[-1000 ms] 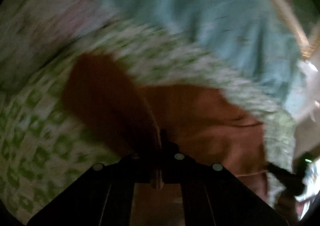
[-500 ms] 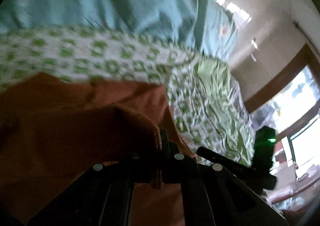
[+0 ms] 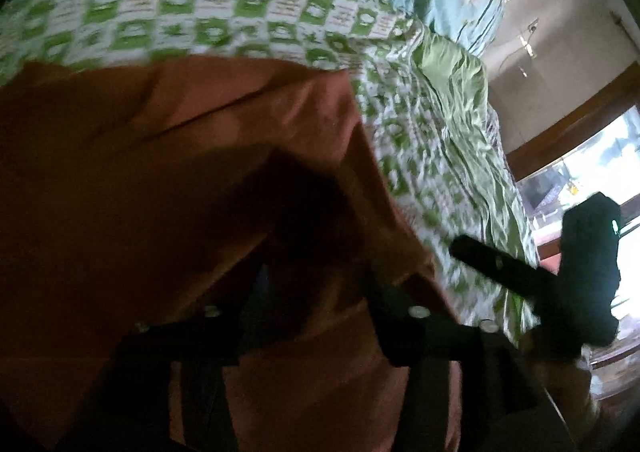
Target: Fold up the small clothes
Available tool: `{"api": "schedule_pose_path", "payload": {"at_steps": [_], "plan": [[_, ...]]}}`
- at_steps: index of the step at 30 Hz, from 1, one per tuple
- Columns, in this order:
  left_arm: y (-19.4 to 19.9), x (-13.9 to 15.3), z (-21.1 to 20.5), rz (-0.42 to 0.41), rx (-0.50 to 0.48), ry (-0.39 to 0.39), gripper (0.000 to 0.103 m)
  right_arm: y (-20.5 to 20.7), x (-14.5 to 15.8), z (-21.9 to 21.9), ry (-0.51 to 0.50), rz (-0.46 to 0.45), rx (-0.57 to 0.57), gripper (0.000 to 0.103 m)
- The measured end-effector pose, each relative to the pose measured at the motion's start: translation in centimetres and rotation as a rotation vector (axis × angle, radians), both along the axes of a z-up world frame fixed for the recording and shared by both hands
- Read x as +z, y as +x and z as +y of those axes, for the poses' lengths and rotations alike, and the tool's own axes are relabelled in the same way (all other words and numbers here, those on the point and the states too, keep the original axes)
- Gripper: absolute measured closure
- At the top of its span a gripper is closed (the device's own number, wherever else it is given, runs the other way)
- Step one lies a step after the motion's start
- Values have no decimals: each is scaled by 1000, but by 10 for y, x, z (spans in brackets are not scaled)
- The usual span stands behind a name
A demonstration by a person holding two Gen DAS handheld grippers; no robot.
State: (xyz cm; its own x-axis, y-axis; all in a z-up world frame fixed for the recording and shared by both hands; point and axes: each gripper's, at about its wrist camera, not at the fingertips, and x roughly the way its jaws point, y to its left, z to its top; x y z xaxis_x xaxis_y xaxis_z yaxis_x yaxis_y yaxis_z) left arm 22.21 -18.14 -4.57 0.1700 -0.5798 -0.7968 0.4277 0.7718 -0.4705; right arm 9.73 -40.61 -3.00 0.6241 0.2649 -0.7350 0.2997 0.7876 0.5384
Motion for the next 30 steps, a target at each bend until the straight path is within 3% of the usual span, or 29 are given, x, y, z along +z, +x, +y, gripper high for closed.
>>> {"api": "schedule_pose_path", "payload": {"at_steps": [3,6,12,17,18,19,21,24,28,30], "plan": [[-19,7,42,-16,30,21,49,7,0,17,-13,-11,59,41],[-36,12,93,-49,104,81,49,15,0,40,-57,-18,141,38],[-55,5,198,-137,343,318,49,37,-6,67,-244,-30,229,38],[-59,-17,241,-128,430,436,49,68,-18,57,-156,-17,188,38],[-58,-24,245,-119,439,456,49,75,-21,57,-141,-8,188,44],[-56,-29,247,-116,451,478,49,81,-24,58,-134,1,193,69],[-54,-35,252,-107,471,484,49,88,-25,62,-114,17,213,94],[-49,-37,256,-103,525,477,49,85,-7,66,-66,-30,241,96],[-39,-33,262,-108,591,478,59,60,54,44,178,-247,219,97],[-37,-32,269,-92,632,450,60,53,67,37,152,-272,207,97]]}}
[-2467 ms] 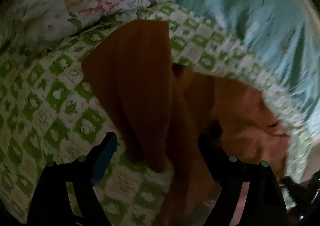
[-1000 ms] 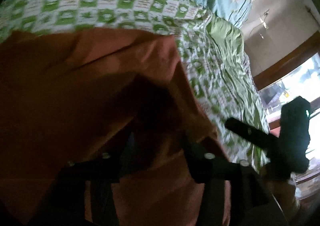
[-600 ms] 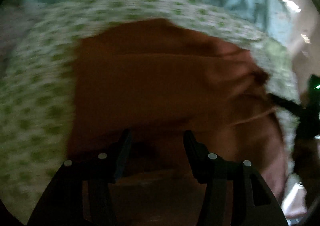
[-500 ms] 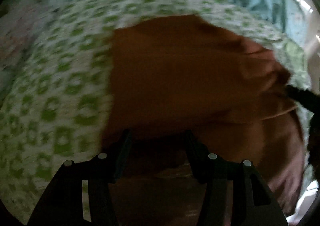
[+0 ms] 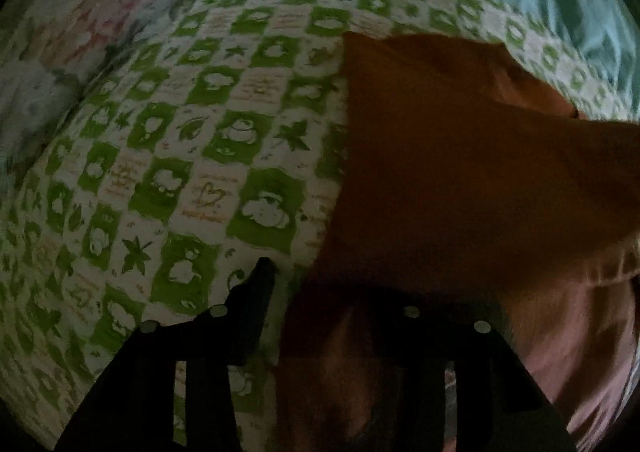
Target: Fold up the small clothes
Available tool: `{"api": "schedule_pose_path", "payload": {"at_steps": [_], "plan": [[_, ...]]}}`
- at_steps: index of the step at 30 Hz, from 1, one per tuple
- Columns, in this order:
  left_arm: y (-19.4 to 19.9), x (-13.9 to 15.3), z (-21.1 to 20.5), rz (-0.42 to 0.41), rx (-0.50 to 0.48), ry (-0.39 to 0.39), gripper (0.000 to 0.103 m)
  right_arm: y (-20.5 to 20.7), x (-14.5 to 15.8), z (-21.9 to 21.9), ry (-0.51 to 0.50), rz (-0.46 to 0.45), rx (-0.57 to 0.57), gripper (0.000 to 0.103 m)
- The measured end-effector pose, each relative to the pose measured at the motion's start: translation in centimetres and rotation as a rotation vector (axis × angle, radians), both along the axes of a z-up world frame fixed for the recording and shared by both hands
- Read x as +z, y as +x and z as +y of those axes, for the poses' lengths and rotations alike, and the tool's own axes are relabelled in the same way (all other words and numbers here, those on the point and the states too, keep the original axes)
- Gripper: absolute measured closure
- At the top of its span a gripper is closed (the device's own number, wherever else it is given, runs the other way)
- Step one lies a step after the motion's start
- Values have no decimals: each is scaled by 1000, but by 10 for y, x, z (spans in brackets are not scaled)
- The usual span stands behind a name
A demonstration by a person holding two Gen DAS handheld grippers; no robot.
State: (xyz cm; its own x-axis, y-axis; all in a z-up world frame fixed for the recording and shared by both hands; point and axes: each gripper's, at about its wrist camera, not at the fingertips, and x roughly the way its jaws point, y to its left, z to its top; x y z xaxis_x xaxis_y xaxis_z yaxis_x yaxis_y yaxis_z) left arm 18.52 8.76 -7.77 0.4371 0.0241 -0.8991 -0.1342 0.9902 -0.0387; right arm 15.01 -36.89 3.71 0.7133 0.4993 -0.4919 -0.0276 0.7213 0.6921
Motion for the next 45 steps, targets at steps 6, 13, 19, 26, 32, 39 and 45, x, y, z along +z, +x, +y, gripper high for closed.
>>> {"api": "schedule_pose_path", "payload": {"at_steps": [6,13,19,26,32,39,45], "plan": [[-6,2,11,0,32,-55,60,-3,-67,-18,-133,241,-49,97],[-13,-1,23,17,43,-107,60,-5,-54,-7,-233,176,-43,97],[-15,0,26,74,-41,-138,58,8,-89,-9,-330,371,2,95],[6,39,20,34,-219,-207,49,29,-51,-12,-395,251,79,88],[89,70,-29,-40,-401,-110,33,122,-25,25,-442,90,317,42],[187,68,-76,-28,-545,-60,28,203,-42,58,-537,115,530,42],[230,27,-100,80,-621,19,27,228,-77,75,-579,196,704,42]]}}
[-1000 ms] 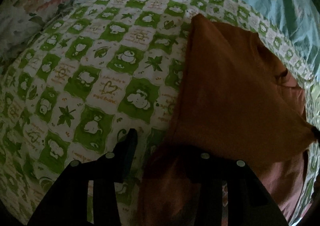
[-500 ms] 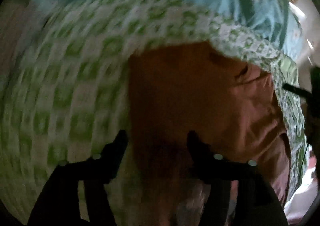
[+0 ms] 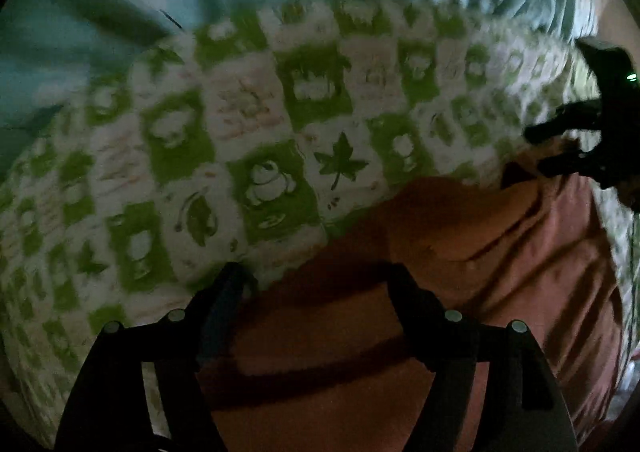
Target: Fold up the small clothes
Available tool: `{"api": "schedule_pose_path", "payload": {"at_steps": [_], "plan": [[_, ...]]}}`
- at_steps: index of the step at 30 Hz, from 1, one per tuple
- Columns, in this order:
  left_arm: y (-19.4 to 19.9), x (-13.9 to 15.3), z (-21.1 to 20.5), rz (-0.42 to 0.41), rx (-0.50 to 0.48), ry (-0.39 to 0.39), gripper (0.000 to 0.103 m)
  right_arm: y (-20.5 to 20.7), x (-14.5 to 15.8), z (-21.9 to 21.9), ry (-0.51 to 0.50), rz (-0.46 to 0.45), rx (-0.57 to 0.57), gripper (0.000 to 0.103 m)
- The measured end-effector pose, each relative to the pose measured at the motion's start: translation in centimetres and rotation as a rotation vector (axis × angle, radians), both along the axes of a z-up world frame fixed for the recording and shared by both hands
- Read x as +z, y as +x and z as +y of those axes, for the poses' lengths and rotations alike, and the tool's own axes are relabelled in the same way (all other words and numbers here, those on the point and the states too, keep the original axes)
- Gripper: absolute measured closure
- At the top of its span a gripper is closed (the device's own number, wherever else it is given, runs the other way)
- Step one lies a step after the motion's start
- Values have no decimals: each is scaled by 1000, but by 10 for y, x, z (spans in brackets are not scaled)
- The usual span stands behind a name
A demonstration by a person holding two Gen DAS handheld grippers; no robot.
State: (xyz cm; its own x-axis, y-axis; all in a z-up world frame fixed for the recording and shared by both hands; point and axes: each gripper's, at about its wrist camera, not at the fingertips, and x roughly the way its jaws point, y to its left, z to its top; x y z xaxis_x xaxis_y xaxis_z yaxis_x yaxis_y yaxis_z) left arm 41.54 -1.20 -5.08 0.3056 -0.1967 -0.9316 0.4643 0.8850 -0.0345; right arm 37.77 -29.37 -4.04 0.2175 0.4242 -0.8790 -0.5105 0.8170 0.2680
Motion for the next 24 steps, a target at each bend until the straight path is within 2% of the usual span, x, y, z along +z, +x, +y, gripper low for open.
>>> {"api": "schedule_pose_path", "payload": {"at_steps": [2,3,4,5,6,7,8,9,10,14,17,19,22,24], "plan": [[1,-9,-8,-2,-29,54,26,-4,-3,6,-34,-19,40,45],[0,-10,-10,-13,-41,70,26,-6,-2,6,-33,-21,46,61],[-3,-12,-13,-24,-55,84,26,-8,-3,8,-31,-18,53,87],[-7,-13,-17,-33,-76,99,32,-11,-5,9,-39,-4,58,95],[-10,-14,-19,-42,-94,109,37,-14,-7,11,-52,3,65,96],[-14,-13,-21,-53,-122,113,51,-15,-7,14,-62,-6,74,97],[-17,-11,-22,-59,-140,109,77,-21,-7,17,-80,-25,77,98],[-18,-9,-23,-53,-149,96,97,-23,-4,18,-87,-45,64,98],[-19,-4,-21,-51,-143,82,100,-27,2,17,-89,-75,41,99],[-36,19,-15,-177,-87,69,100,-47,47,-1,-21,-299,-148,100],[-34,20,-5,-221,2,37,99,-58,48,-6,7,-374,-260,100],[-31,15,4,-224,61,11,99,-60,35,-2,-21,-382,-305,100],[-25,1,7,-175,119,-3,98,-50,14,-8,-18,-326,-389,101],[-18,-1,13,-143,155,-23,94,-40,3,-12,-27,-280,-428,100]]}}
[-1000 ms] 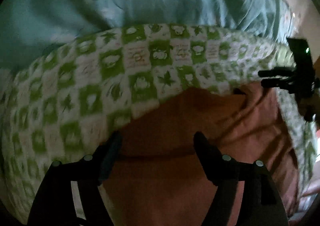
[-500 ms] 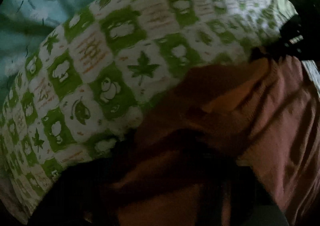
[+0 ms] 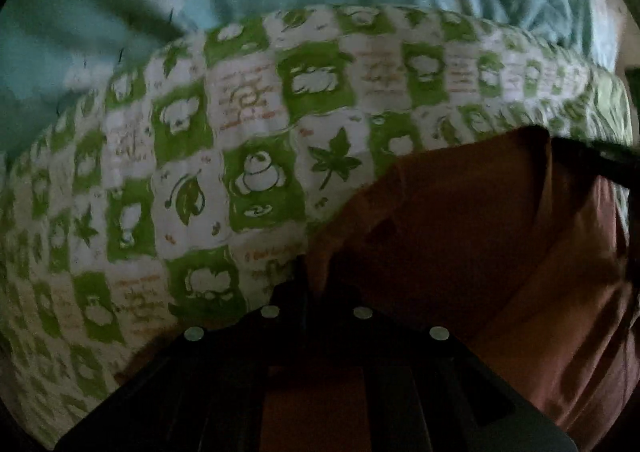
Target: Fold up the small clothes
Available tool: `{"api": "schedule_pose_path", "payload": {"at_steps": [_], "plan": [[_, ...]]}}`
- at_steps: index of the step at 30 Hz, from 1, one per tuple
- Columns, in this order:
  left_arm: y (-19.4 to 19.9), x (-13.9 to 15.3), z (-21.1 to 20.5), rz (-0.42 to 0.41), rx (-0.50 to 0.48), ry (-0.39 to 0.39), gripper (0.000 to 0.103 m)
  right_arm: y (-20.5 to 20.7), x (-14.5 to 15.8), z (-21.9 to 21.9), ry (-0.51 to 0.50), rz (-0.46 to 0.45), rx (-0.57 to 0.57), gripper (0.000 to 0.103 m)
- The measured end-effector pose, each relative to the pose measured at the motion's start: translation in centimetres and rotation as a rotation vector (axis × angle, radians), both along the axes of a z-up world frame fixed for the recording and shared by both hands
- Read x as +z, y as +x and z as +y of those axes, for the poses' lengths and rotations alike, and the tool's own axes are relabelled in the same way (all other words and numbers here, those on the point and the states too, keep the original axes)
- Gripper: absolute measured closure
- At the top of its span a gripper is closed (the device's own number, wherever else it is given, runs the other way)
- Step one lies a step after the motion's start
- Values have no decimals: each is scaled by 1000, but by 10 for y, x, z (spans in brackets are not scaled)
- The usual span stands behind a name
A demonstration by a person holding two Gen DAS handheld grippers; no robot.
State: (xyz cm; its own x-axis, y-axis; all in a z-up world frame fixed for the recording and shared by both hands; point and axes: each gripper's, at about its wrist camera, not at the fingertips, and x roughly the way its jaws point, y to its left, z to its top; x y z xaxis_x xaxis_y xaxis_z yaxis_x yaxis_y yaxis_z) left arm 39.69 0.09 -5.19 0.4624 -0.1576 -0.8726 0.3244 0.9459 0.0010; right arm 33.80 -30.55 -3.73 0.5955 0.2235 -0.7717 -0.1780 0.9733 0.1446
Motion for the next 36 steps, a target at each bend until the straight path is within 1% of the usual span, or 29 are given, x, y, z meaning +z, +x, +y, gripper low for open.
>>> {"api": "schedule_pose_path", "payload": {"at_steps": [1,2,3,4,5,6,8,9,10,12,15,17,18,20,22,23,25,28,29,32,36], "plan": [[2,5,5,14,23,-15,89,4,-1,-5,32,14,-16,100],[2,11,10,12,45,-22,82,4,2,-7,50,16,-26,99],[0,17,14,8,64,-25,77,2,6,-7,61,15,-30,96],[-4,25,22,-4,89,-28,64,-4,16,-10,75,7,-38,95],[-8,32,33,-14,102,-33,58,-10,23,-15,86,-4,-37,94],[-14,38,41,-21,118,-42,57,-17,29,-18,94,-16,-36,94],[-36,50,55,-16,150,-76,55,-42,44,-24,119,-34,-35,88],[-51,56,59,-8,172,-98,53,-51,47,-26,129,-34,-33,80],[-63,57,67,-3,190,-113,52,-68,51,-29,145,-30,-32,70],[-97,59,77,4,225,-142,50,-96,52,-30,161,-15,-38,63],[-146,56,85,36,267,-181,44,-142,45,-25,171,23,-38,63],[-178,49,87,69,283,-198,43,-165,37,-13,174,48,-45,63],[-187,44,77,83,283,-199,43,-177,34,-13,180,60,-50,63],[-219,41,78,103,279,-194,43,-210,29,-14,191,85,-72,63],[-247,37,80,124,271,-182,41,-229,25,-13,210,96,-95,62],[-255,34,77,130,269,-179,39,-244,24,-15,221,103,-113,61],[-278,31,78,145,257,-172,37,-266,24,-13,230,105,-135,55],[-306,33,73,155,234,-138,29,-296,23,-9,235,103,-151,54],[-314,34,74,157,229,-137,29,-303,23,-8,237,103,-152,54],[-342,36,72,190,202,-158,29,-326,24,-5,237,98,-161,53],[-365,35,74,276,202,-211,29,-357,29,-8,236,77,-188,50]]}}
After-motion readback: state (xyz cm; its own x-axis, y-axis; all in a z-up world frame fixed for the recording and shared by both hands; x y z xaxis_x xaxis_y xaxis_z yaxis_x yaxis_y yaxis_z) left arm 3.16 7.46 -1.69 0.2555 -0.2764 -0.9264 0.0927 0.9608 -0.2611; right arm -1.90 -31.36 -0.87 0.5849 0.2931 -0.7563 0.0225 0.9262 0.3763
